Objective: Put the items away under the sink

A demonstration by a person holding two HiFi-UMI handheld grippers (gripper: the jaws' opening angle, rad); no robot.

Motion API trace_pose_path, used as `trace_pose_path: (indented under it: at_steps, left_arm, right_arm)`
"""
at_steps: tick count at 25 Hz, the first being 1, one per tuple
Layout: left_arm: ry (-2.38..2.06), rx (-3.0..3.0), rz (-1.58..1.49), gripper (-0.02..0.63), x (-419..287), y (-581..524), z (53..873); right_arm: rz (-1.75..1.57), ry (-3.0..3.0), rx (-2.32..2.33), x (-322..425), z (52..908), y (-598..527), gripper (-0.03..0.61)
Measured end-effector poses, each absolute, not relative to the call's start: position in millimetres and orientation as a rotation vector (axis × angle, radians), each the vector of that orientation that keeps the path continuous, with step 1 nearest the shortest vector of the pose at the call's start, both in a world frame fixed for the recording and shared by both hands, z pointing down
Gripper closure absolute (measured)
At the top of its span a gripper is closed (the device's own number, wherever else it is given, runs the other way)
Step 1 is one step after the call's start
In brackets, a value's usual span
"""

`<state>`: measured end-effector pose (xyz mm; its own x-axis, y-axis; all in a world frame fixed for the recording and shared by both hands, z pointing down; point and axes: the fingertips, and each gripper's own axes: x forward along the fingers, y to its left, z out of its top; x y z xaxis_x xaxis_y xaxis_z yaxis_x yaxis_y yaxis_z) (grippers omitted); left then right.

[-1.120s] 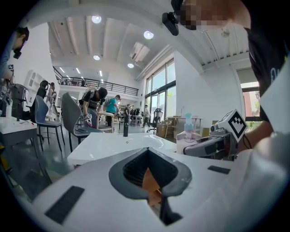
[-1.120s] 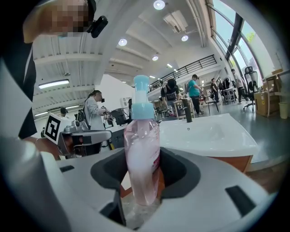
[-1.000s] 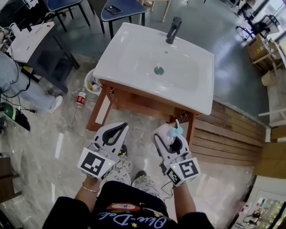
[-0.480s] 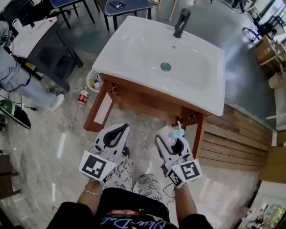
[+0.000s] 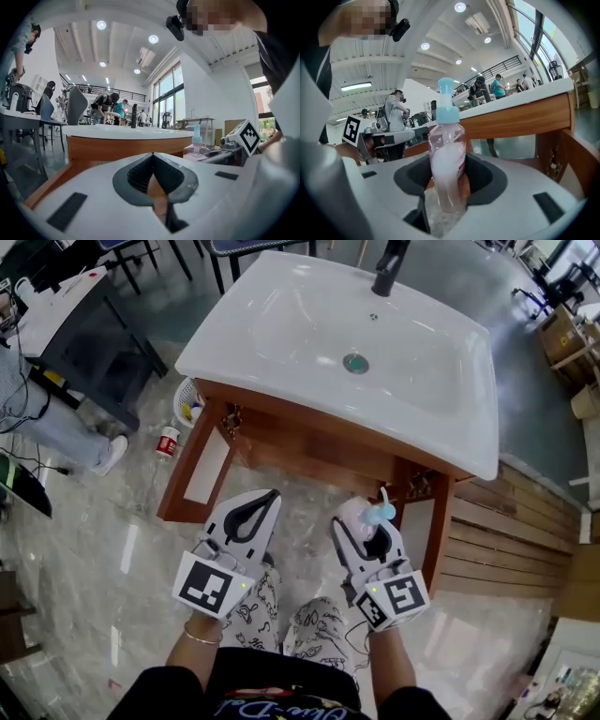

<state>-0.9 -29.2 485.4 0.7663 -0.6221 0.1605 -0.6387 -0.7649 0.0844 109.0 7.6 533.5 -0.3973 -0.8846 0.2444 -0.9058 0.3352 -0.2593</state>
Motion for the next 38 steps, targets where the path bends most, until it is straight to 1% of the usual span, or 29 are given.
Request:
trace_pose_path:
  at_steps: [3, 8, 17, 22, 27, 33, 38]
  left_arm:
    - [-1.018, 2.841, 0.141, 0.606, -3, -37, 496]
    - [-1.036, 2.852, 0.157, 0.606, -8, -46, 525]
    - [-1.026, 2.902, 0.154, 0.606, 10, -70, 573]
    - [-1.026, 2.929, 0.131, 0.606, 22, -78, 601]
    - [-1.039, 2.965, 0.111, 0.606, 28, -85, 633]
    - [-1.099, 2.998, 0.034, 0.607, 33, -92, 648]
    - [-1.147, 3.033, -0.059, 0.606, 37, -90, 642]
  right_arm:
    - [0.564, -2.527, 1.693, 106, 554, 1, 0.367]
    - [0.541, -2.549, 1.690, 102, 578, -7, 0.367]
    - [0.505, -2.586, 1.718, 108, 623, -25, 0.367]
    - [0.354, -2.595, 1.719, 114, 643, -37, 0.367]
    - [0.298, -2.628, 1.711, 122, 666, -44, 0.367]
    - [0.248, -2.668, 1.726, 128, 689, -49, 0.367]
    - [0.182, -2.705, 1.705, 128, 698, -44, 0.367]
